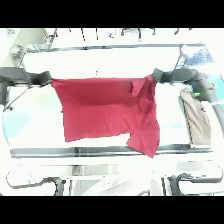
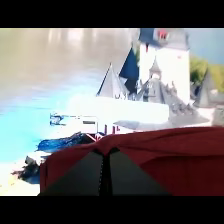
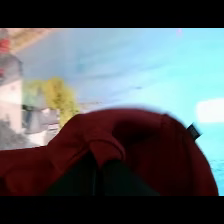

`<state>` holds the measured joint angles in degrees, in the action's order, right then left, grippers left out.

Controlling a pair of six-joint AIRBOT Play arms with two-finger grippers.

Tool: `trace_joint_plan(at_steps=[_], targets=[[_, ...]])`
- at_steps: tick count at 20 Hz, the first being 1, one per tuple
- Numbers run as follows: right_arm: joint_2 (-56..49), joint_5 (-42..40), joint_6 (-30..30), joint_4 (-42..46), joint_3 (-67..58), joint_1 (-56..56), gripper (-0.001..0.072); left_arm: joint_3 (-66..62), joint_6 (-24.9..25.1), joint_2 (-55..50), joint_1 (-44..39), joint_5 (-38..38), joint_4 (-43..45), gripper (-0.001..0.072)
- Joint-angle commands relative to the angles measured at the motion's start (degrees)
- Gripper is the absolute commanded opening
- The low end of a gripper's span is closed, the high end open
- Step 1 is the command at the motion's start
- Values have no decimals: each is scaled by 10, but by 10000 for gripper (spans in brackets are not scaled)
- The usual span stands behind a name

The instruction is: Fold the shirts.

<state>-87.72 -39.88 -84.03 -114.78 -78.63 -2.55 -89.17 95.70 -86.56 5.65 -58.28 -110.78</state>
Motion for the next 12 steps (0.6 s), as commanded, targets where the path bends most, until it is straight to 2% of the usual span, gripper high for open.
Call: trace_joint_plan(at_steps=[1,4,5,6,7,8,11,12], targets=[[-80,74,-2,-21,11,-12,17,-63,19,-109,-36,9,-2,16],[-78,90,-3,-16,10,-12,28,-132,17,-165,-52,-9,-2,17],[-73,77,-17,-13,6,-6,107,-156,17,-180,-56,-29,-2,30],[-67,54,-33,-14,-1,2,350,-178,17,-191,-56,-52,-2,252],[-59,23,-46,-13,-10,13,527,-198,13,-198,-56,-72,-2,585],[-48,-17,-57,-10,-19,29,518,-214,2,-199,-49,-88,-1,634],[7,-124,-83,8,-27,90,513,-258,1,-194,1,-181,3,633],[27,-162,-94,26,-27,114,426,-257,-7,-189,26,-219,3,634]])
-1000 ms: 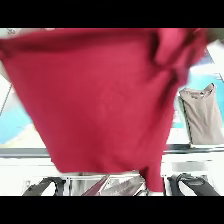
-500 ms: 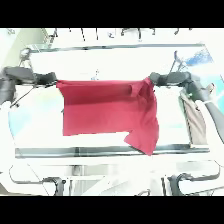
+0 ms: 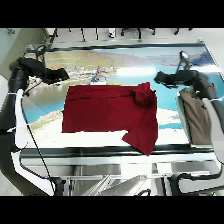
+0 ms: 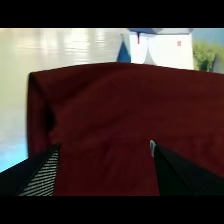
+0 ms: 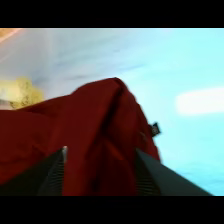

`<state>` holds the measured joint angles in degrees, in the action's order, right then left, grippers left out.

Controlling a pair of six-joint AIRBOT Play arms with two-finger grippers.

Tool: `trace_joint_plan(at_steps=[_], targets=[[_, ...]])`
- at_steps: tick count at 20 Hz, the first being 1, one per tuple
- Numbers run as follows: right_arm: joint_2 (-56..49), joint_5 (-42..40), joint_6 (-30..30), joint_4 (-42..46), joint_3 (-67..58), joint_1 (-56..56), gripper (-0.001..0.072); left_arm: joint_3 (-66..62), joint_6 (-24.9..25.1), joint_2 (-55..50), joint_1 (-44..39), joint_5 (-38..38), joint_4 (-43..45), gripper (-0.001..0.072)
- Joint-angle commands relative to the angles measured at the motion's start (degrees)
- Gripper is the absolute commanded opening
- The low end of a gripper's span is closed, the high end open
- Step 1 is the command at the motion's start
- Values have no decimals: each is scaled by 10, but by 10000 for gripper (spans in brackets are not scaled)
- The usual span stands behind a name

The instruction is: Fold the shirts.

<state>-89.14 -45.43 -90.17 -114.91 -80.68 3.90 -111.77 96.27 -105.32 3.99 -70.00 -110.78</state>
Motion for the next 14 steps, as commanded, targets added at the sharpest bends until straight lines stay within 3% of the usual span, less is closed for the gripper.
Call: trace_joint_plan(at_steps=[1,2,5,6,9,14], targets=[[56,-147,-33,48,-6,71,305,-17,-18,6,68,-142,1,633],[67,-192,-36,67,-2,90,248,12,-18,17,87,-173,0,633],[82,-293,-62,68,46,121,248,182,2,66,126,-182,-3,632],[87,-305,-70,64,73,122,248,250,15,85,128,-153,-3,596],[89,-304,-80,39,144,121,249,402,50,118,122,-74,-17,596],[89,-303,-97,11,168,120,249,488,88,119,122,-26,-95,596]])
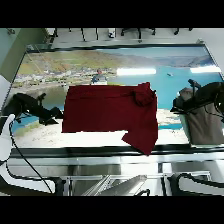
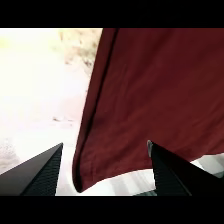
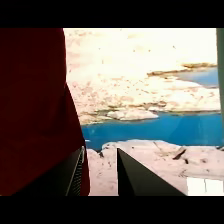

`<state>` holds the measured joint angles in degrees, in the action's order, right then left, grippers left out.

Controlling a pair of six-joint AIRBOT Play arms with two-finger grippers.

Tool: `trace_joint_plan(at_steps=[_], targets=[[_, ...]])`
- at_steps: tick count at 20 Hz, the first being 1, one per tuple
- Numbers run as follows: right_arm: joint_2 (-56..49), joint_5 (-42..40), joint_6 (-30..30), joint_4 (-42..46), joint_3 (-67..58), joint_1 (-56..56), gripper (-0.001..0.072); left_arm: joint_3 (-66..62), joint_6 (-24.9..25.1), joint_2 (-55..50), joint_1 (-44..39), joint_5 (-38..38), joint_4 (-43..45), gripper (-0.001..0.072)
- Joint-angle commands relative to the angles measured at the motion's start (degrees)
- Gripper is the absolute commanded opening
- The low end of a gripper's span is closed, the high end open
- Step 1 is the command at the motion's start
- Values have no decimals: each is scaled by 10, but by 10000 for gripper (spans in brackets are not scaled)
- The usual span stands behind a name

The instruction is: Fold the shirts.

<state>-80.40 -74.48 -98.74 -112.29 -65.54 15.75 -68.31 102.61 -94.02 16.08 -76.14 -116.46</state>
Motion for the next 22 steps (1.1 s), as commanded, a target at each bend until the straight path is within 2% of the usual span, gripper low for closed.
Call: trace_joint_plan(at_steps=[1,3,5,6,7,8,9,10,20,21,22], targets=[[2,-12,-12,-18,16,1,249,59,25,6,2,43,-38,596],[2,-12,-12,-24,16,1,249,70,25,6,2,57,-46,596],[1,-12,-12,-24,17,1,249,81,47,6,2,65,-87,592],[1,-12,-12,-24,17,1,250,80,55,5,2,65,-107,317],[1,-12,-12,-24,17,1,256,78,68,5,2,65,-126,9],[0,-12,-12,-24,17,-1,259,72,76,5,1,61,-138,16],[-3,-12,-12,-24,17,-3,365,64,76,5,2,54,-141,16],[-10,-12,-15,-24,19,-7,504,56,75,5,2,46,-140,17],[-156,37,-66,-76,35,-86,498,8,61,5,2,27,-138,16],[-160,41,-68,-85,35,-87,482,5,61,5,2,25,-138,16],[-163,42,-83,-99,35,-87,334,4,61,5,2,24,-138,16]])
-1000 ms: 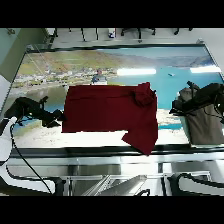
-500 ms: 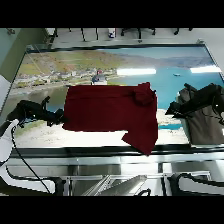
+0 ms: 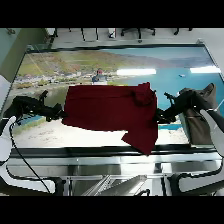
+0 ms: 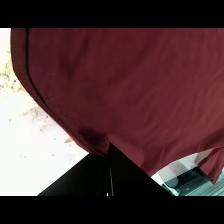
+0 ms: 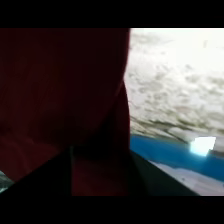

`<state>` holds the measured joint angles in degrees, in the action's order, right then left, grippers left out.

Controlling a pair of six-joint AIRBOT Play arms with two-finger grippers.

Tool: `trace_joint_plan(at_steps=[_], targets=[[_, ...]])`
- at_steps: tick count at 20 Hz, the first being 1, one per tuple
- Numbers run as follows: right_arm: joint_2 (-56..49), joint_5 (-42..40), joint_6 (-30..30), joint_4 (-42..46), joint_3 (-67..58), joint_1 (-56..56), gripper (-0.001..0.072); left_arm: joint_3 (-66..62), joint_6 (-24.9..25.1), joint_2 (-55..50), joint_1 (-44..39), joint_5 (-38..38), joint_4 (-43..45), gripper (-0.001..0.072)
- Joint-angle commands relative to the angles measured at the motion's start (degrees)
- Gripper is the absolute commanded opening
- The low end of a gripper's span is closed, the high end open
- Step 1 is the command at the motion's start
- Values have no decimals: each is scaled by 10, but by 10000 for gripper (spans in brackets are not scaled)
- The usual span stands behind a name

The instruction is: Fold the shirts.

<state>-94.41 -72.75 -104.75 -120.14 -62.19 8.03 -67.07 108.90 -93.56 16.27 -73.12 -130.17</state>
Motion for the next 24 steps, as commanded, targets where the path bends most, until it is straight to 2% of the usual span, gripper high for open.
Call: trace_joint_plan(at_steps=[1,2,3,5,7,9,11,13,15,17,19,21,24], targets=[[-23,25,-36,-33,2,-11,182,-8,-2,1,0,-6,-2,16],[-23,24,-46,-48,2,-12,61,-8,-2,3,0,-6,-5,16],[-20,16,-59,-73,1,-12,16,-8,-2,11,-1,-4,-7,16],[9,-8,-84,-127,-7,-9,15,-9,-1,58,3,7,-37,16],[81,-37,-93,-178,-44,2,15,-43,-1,134,15,5,-64,16],[185,-45,-93,-229,-125,25,15,-120,-9,231,32,7,-92,16],[286,-23,-91,-250,-250,52,15,-217,-19,341,44,63,-90,16],[369,23,-91,-247,-387,73,15,-311,-19,444,56,145,-76,16],[427,60,-91,-224,-503,85,16,-393,-19,520,71,209,-19,16],[465,86,-90,-182,-575,90,16,-452,-20,566,92,229,40,16],[497,121,-90,-144,-587,90,16,-488,-21,580,99,204,93,15],[504,126,-76,-109,-587,89,16,-504,-53,565,77,160,127,16],[481,100,-75,-111,-562,89,17,-458,-78,516,-21,112,131,15]])
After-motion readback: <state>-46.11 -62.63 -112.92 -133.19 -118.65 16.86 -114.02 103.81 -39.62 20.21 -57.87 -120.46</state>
